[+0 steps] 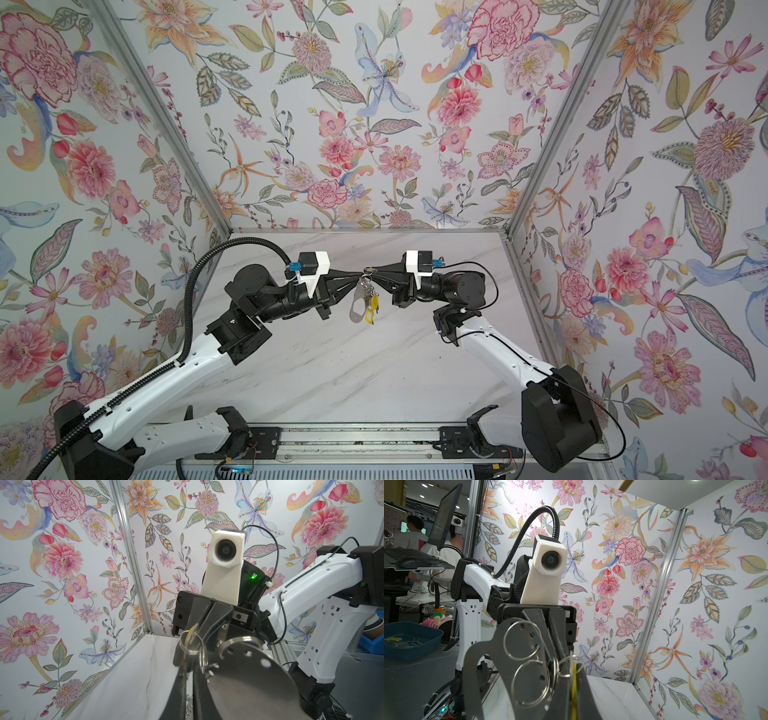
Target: Remove the keys from the keyring
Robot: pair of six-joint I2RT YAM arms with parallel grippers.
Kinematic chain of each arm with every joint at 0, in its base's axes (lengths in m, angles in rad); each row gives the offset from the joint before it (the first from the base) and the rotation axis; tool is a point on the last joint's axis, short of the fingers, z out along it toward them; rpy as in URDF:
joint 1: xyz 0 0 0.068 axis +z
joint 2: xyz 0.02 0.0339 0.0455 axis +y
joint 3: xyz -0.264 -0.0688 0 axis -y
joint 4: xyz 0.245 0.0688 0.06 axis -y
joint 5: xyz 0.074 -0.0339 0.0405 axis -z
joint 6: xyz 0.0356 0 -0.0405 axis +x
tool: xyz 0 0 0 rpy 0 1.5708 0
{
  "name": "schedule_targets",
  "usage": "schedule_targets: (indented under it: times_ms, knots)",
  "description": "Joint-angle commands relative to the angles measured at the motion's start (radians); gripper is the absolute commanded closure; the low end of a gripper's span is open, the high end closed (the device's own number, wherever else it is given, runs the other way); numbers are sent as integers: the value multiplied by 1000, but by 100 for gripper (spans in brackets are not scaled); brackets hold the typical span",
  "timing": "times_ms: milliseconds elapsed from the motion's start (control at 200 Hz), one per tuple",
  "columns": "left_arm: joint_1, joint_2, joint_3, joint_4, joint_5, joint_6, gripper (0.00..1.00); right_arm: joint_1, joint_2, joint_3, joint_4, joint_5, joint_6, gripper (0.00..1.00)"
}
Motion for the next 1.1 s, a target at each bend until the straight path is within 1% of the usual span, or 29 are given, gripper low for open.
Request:
schedule_targets:
  times_ms: [0, 95, 150, 200, 400, 601, 776, 811, 831, 856, 1096]
  knots:
    - [-18, 12, -6, 27, 39, -12, 92, -9, 8, 38, 56, 12, 34, 100]
    - [-21, 14, -4, 30, 46, -11, 93, -9, 8, 40, 57, 13, 35, 100]
    - [-21, 12, -4, 28, 47, -9, 96, -9, 8, 41, 56, 14, 35, 100]
    - [-22, 10, -7, 28, 50, -8, 100, -9, 9, 41, 57, 18, 36, 100]
    - [-25, -8, -13, 19, 45, 5, 100, -9, 8, 49, 46, 17, 30, 100]
    - [-24, -30, 16, -46, -6, 69, 100, -8, -23, 47, -71, 13, -54, 100]
    - [-20, -21, 43, -72, -8, 80, 100, -8, -31, 53, -95, -6, -58, 100]
    - [-21, -18, 46, -71, -2, 80, 94, -8, -33, 53, -95, -7, -59, 100]
    - [-21, -18, 47, -70, 1, 77, 88, -8, -33, 52, -96, -6, -58, 100]
    - [-21, -18, 47, -66, 4, 73, 86, -8, -33, 50, -97, -7, -59, 100]
    - [-21, -16, 43, -46, 28, 48, 84, -6, -38, 52, -99, -16, -56, 100]
